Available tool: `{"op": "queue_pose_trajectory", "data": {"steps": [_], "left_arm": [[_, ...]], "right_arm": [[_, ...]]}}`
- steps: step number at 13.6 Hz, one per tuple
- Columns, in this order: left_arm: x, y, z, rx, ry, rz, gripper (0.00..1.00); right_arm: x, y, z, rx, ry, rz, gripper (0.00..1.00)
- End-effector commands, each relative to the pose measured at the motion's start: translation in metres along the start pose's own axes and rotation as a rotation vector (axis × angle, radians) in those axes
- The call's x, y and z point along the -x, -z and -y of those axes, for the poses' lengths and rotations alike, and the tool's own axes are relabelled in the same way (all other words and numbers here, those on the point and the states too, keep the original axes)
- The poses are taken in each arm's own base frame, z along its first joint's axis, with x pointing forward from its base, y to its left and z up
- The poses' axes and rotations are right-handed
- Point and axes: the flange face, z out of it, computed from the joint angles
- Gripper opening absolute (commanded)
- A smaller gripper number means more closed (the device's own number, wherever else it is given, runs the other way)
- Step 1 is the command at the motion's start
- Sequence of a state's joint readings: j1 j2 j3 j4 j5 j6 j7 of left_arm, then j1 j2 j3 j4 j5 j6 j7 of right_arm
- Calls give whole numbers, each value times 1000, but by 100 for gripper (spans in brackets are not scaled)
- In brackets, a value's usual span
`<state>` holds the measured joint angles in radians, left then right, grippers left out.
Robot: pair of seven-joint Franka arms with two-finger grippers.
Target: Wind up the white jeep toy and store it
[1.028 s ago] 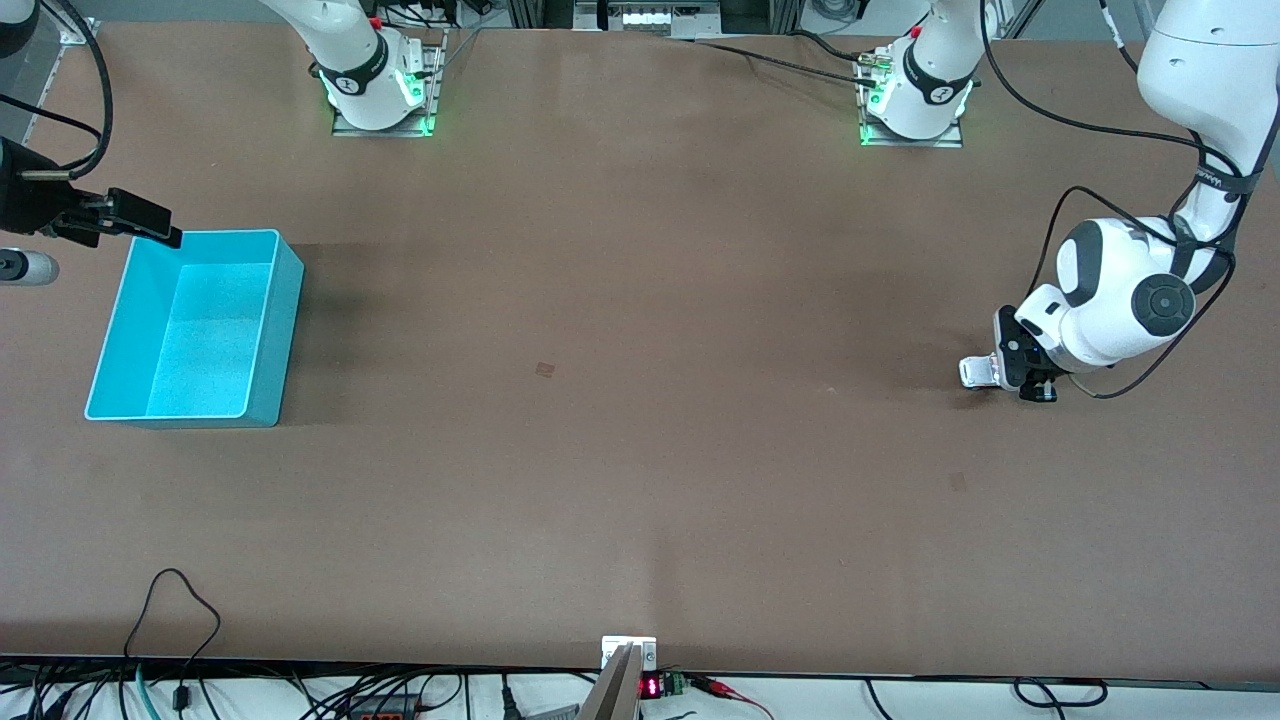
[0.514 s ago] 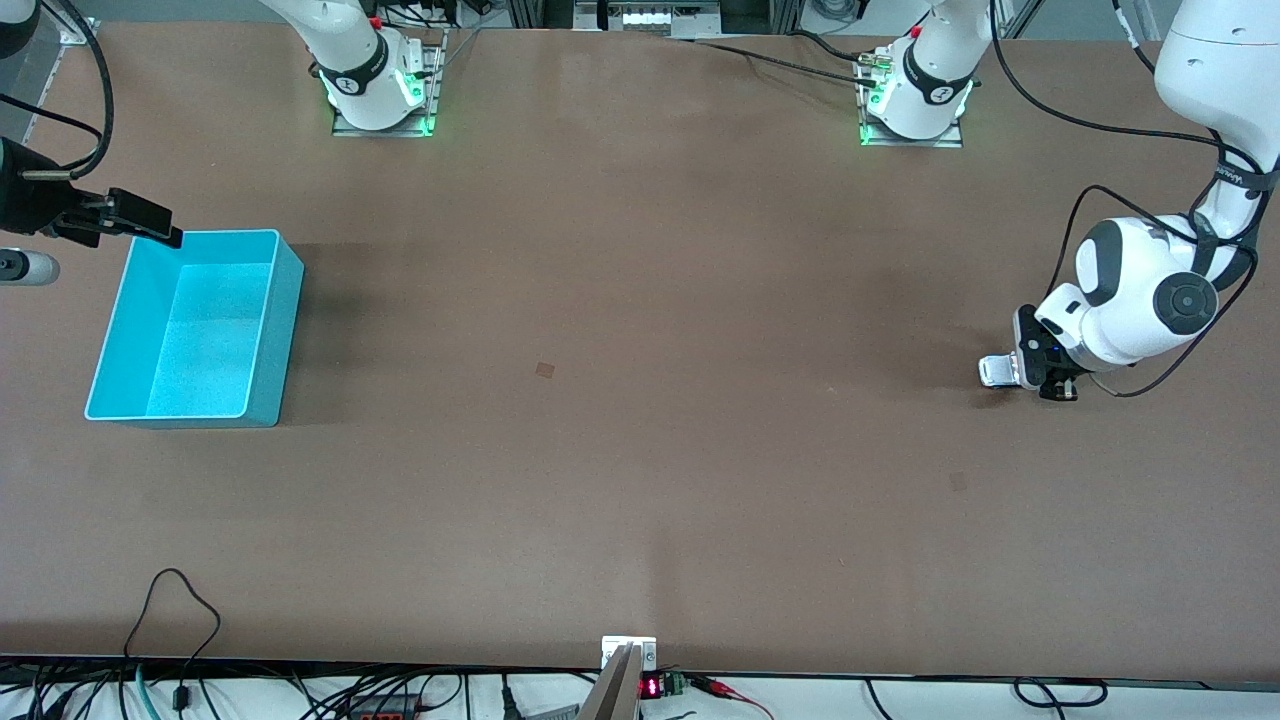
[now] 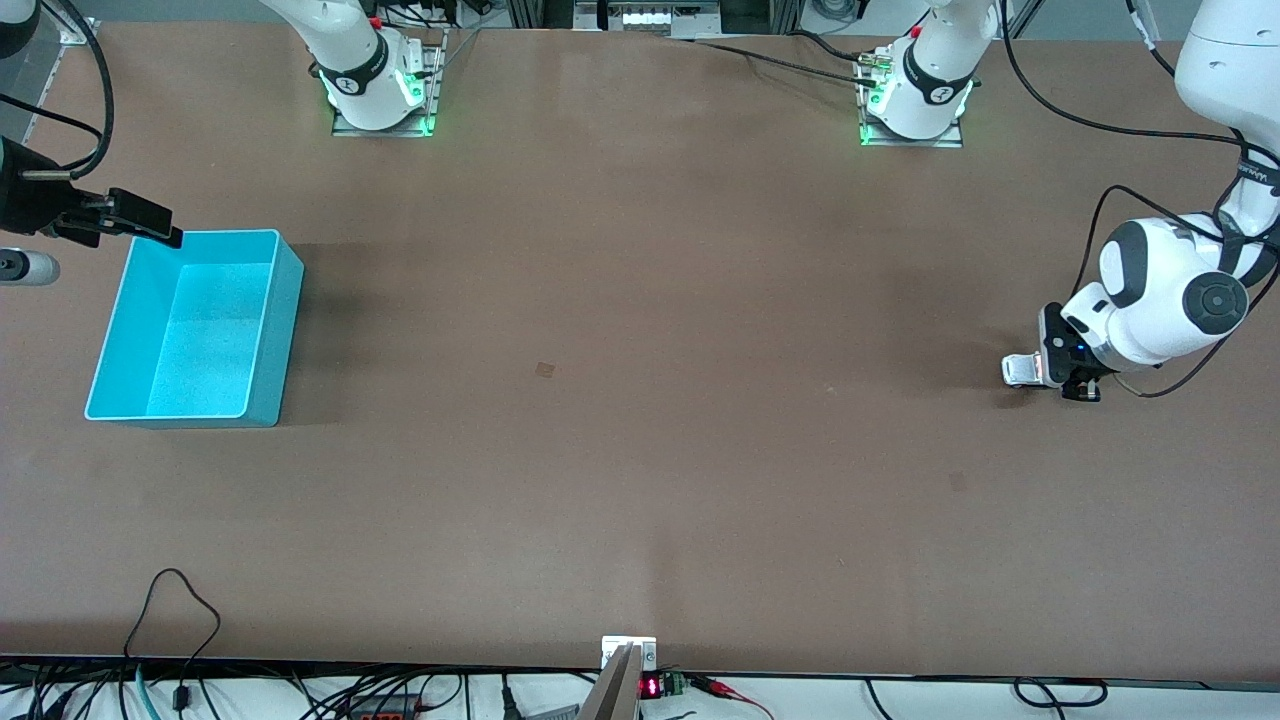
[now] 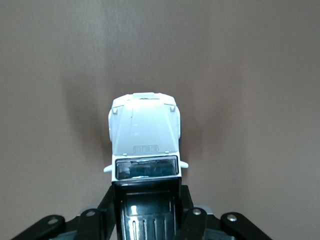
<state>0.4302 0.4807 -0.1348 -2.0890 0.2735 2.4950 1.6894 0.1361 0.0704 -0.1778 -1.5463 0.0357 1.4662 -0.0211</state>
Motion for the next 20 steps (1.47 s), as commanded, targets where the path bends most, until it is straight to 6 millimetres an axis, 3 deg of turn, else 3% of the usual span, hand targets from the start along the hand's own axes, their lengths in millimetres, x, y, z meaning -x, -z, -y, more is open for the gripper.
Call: {"op": "queue_pose_trajectory", "data": {"steps": [1,5,7,8,10,12,13,15,17,20], "left_arm": [[13,-44,-1,39,-51,-19,13],[21,-46,-2,38,-55,-20,14],[22,-43,-2,36,-57,-18,20],[21,-39,0,30,-59,-15,28],[22,-16,6,9,-56,-6,100],[14,16,21,24,-56,-18,100],[8,48,36,55,-67,-22,100],[2,83,46,65,-79,-14,100],[0,112,53,73,-80,-7,100],[-23,145,56,37,-96,-21,100]], "right_arm": [[3,0,4,-11,-7,6,100],[3,0,4,-12,-9,6,100],[3,0,4,-12,-9,6,100],[3,0,4,-12,-9,6,100],[3,0,4,-12,-9,6,100],[3,0,4,-12,-9,6,100],[3,0,4,-12,-9,6,100],[3,0,4,-12,-9,6,100],[3,0,4,-12,-9,8,100],[3,0,4,-12,-7,6,100]]}}
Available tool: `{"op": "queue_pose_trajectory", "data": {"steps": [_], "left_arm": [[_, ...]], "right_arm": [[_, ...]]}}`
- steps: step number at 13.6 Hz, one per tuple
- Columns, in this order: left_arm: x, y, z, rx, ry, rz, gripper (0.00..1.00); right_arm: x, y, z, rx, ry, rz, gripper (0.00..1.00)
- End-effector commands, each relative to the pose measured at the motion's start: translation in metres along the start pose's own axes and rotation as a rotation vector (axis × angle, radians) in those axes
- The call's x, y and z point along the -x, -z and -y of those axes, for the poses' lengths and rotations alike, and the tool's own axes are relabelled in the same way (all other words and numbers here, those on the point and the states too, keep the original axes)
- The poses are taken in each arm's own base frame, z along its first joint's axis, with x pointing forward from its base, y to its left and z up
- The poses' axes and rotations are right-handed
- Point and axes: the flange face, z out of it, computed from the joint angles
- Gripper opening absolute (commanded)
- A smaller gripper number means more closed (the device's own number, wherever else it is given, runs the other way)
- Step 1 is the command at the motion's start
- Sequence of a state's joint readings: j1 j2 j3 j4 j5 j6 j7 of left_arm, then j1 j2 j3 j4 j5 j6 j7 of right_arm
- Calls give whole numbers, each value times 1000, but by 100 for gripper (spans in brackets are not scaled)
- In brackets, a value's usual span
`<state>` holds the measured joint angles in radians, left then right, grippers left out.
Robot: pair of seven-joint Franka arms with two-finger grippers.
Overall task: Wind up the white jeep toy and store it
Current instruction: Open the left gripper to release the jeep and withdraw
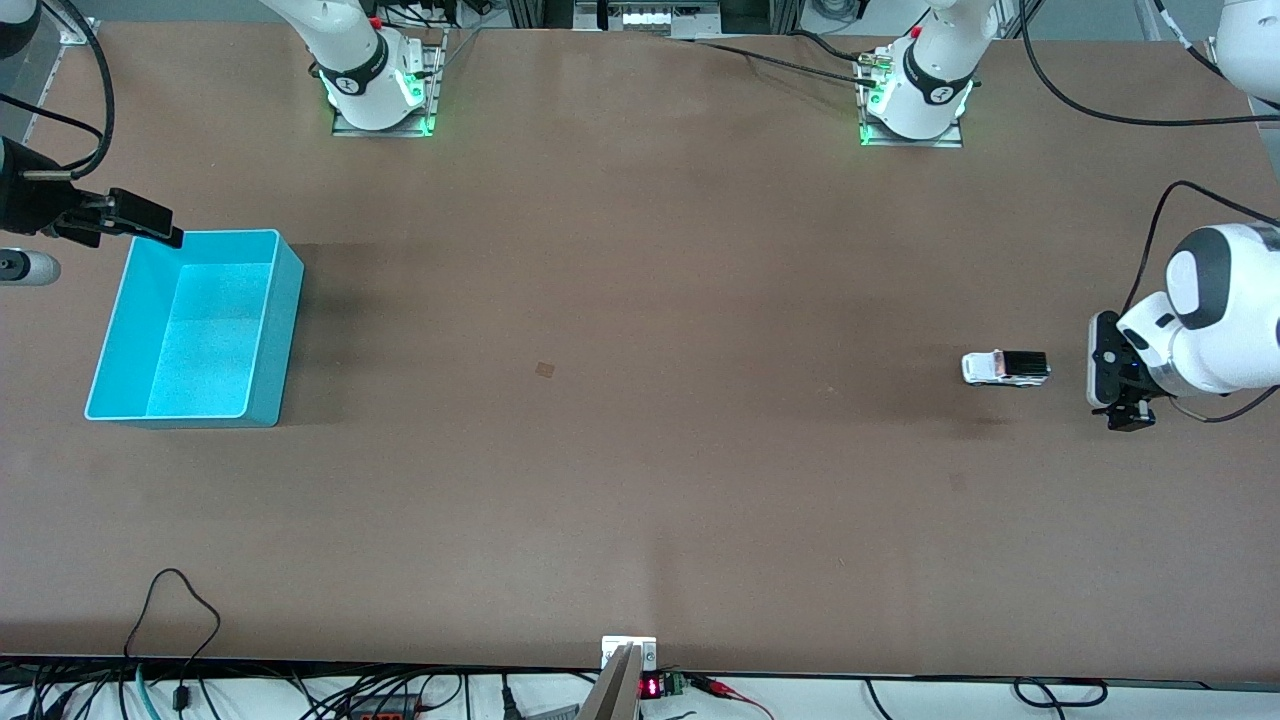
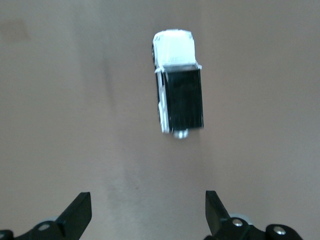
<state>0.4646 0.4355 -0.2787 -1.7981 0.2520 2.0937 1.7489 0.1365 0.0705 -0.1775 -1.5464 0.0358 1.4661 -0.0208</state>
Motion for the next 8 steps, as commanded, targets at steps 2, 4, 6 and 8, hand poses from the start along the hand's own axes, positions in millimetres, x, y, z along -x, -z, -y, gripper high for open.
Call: {"op": "queue_pose_trajectory", "data": {"steps": [2,4,6,8], "left_arm": [[-34,37,6,-45,-18,-42,100],[-60,53,17,-82,-10,-109,100],[-103,68,30,-110,-35,-153,100],[-128,76,34,-115,11,-156,100]], "right_arm": [[3,0,3,-12,-9,6,100],[3,0,3,-12,-8,6,100],[3,0,3,-12,-9,6,100],[3,0,3,-13,-11,6,100]]}}
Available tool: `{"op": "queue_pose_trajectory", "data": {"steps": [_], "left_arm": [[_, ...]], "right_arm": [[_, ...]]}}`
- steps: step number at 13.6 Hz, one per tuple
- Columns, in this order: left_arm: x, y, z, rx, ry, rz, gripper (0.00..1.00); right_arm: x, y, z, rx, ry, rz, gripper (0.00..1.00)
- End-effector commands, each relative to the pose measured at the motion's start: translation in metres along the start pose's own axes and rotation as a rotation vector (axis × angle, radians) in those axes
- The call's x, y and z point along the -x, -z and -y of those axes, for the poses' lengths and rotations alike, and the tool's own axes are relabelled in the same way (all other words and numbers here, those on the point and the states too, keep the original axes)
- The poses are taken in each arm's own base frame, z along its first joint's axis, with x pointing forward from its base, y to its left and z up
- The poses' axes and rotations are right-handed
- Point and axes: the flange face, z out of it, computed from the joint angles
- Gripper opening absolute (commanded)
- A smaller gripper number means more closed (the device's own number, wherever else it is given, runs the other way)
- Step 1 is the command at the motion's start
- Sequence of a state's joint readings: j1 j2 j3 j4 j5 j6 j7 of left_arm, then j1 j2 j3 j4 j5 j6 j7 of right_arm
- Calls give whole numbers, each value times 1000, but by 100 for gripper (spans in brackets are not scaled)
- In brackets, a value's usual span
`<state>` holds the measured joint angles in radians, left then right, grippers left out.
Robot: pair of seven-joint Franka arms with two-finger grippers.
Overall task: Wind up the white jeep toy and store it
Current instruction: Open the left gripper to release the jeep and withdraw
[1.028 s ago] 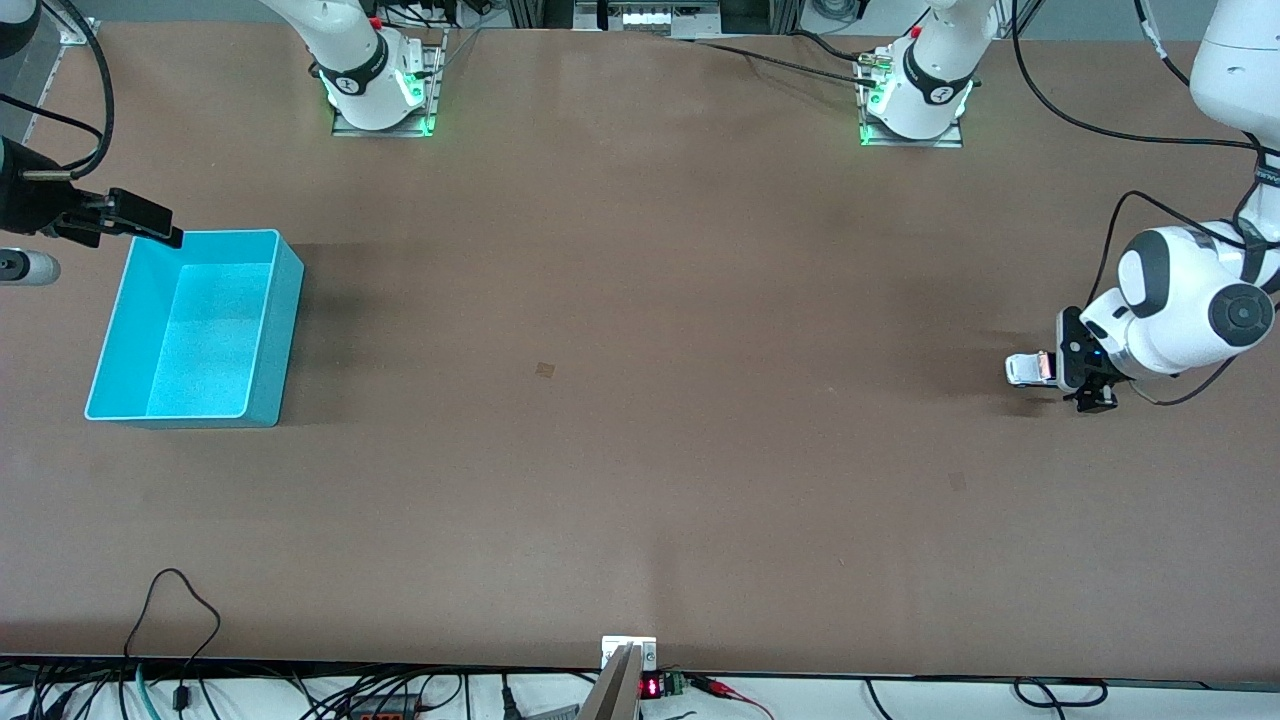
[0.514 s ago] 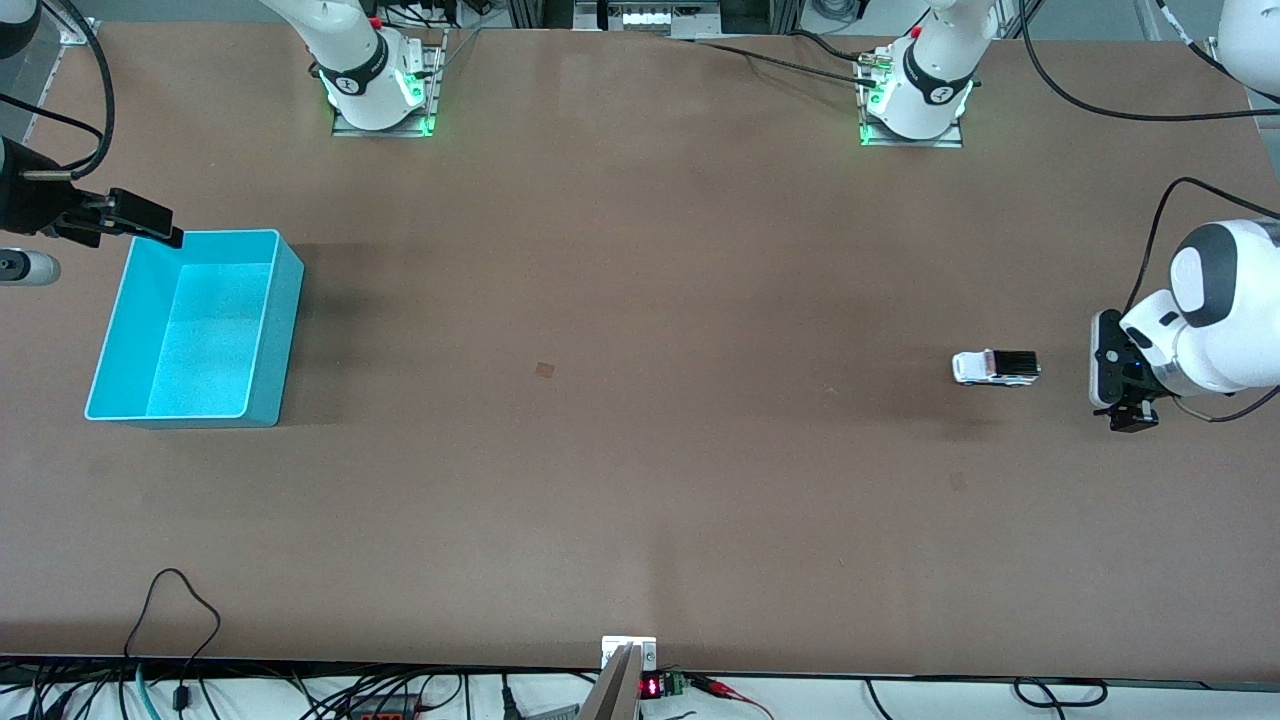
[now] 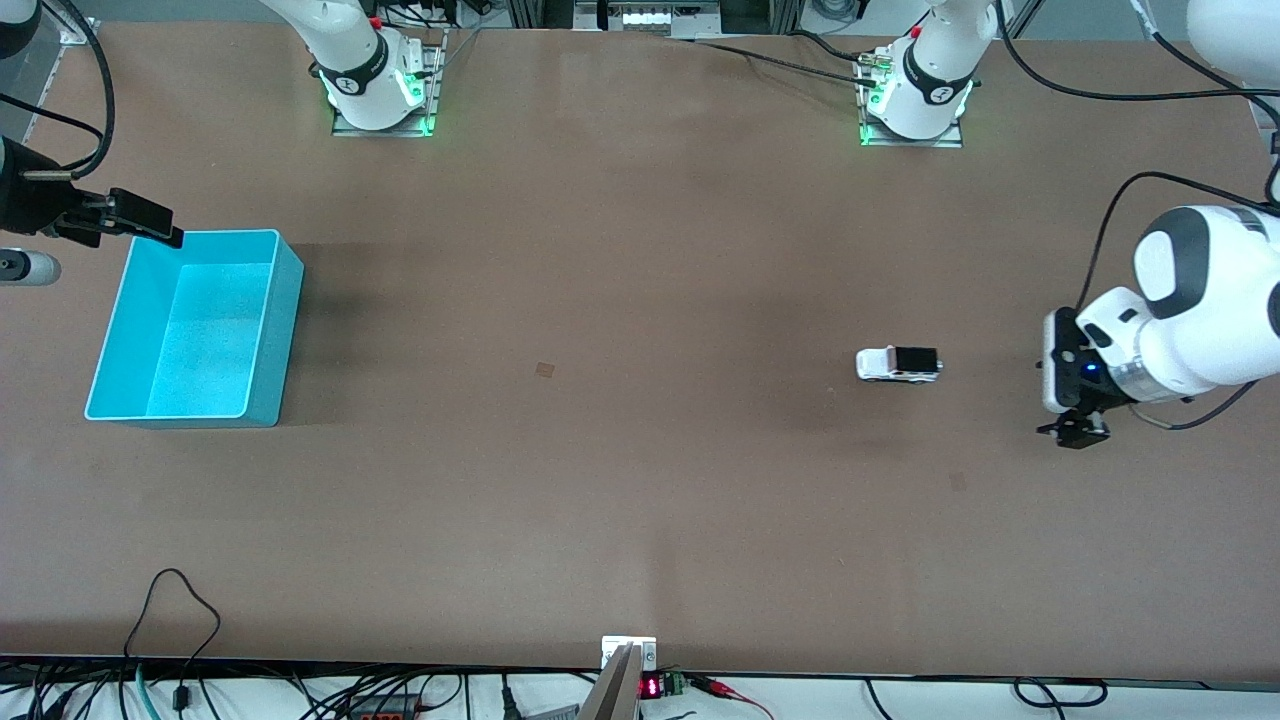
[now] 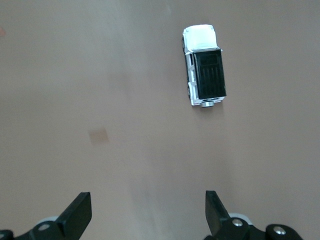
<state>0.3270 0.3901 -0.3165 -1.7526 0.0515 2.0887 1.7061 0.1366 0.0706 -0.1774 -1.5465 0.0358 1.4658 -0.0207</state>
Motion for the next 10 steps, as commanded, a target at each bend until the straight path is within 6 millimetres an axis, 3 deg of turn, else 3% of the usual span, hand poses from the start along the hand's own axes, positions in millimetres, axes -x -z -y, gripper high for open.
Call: {"op": "queue_pose_trajectory", "data": {"steps": [1,4,5,10], "left_arm": [[-37,12,6,-8,68,-21,100],[-85,27,8,-25,175,-80,100],[-98,38,7,-33,327,-107,100],[-101,72,13,-63,825,-159,100]], "right_arm": [[3,0,2,-13,-11,5,100],[3,0,2,-13,-9,5,100],[3,0,2,-13,-9,5,100],[3,0,2,-13,-11,5,100]]}}
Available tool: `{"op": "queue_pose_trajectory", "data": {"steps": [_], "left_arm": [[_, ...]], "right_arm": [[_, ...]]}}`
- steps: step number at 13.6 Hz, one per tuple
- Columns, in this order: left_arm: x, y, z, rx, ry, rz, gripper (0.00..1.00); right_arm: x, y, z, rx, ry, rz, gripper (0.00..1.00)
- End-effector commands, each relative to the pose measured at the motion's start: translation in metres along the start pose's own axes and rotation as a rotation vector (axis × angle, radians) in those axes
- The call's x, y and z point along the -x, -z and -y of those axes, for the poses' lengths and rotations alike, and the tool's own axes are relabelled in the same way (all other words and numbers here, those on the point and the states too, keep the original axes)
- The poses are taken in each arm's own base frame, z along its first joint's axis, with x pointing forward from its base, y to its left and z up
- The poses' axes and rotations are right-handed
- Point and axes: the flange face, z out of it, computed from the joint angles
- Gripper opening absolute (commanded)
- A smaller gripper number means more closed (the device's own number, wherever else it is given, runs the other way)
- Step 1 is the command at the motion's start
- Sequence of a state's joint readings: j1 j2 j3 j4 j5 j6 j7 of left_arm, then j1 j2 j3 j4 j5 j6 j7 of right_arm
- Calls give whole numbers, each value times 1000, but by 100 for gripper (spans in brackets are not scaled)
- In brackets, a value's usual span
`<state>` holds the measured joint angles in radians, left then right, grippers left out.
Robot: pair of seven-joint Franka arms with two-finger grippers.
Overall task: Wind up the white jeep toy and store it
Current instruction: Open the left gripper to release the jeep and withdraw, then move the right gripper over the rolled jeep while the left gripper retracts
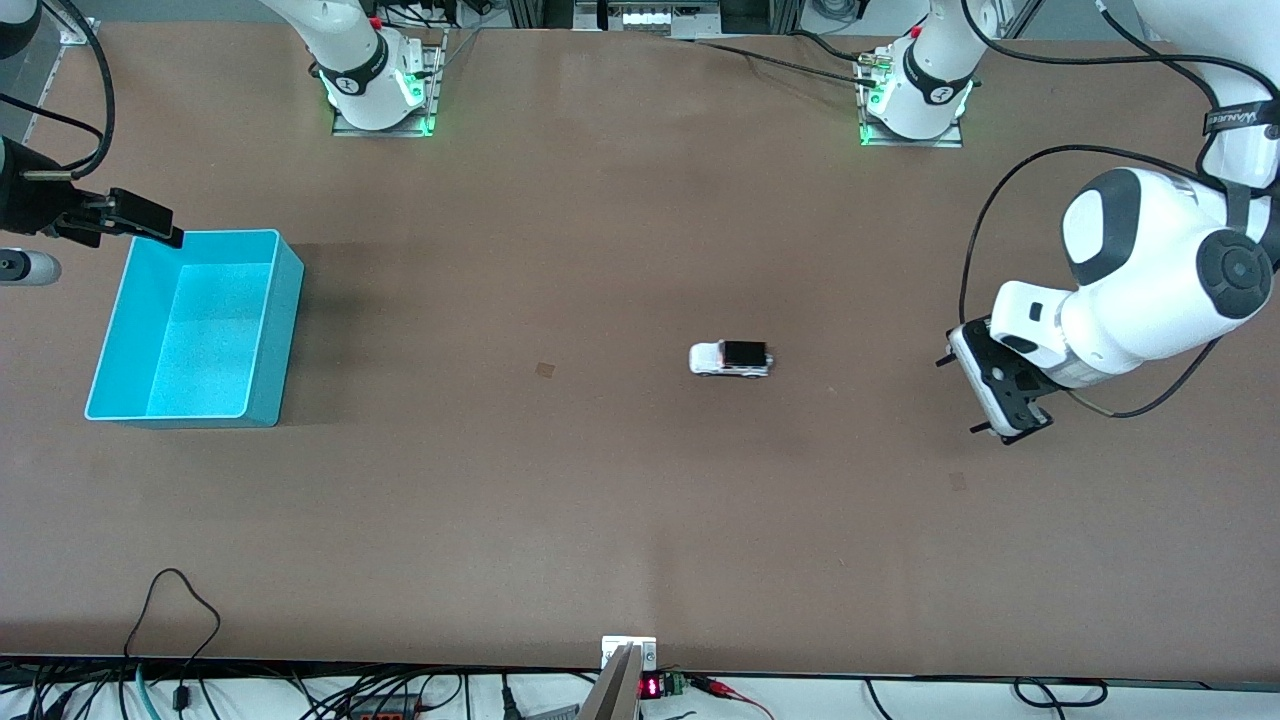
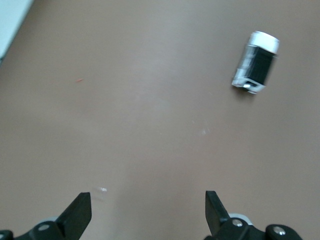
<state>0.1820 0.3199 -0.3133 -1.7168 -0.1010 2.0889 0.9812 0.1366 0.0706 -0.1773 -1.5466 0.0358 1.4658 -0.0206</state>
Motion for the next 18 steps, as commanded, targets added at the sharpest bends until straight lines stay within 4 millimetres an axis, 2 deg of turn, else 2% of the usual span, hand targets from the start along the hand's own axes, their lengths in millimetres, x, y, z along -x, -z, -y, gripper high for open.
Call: {"op": "queue_pose_trajectory", "data": {"steps": [1,3,5,7,10,11,15,18], "left_arm": [[-3,24,3,-16,269,-29,100],[-5,42,6,-43,391,-47,100],[1,52,10,-65,489,-51,100],[12,63,16,-94,612,-51,100],[30,80,18,-94,780,-27,100],[36,92,22,-95,830,-21,100],[48,135,16,-47,1022,59,100],[47,160,4,-57,1089,59,100]], "right_arm": [[2,0,2,-13,-11,5,100],[0,-3,1,-12,-12,11,100],[-2,-6,0,-13,-10,17,100],[-4,-9,-1,-12,-5,23,100],[-16,-30,-2,-5,-1,62,100],[-19,-34,-3,-3,-4,71,100],[-28,-57,-3,0,18,118,100],[-26,-69,-2,-6,109,154,100]]}}
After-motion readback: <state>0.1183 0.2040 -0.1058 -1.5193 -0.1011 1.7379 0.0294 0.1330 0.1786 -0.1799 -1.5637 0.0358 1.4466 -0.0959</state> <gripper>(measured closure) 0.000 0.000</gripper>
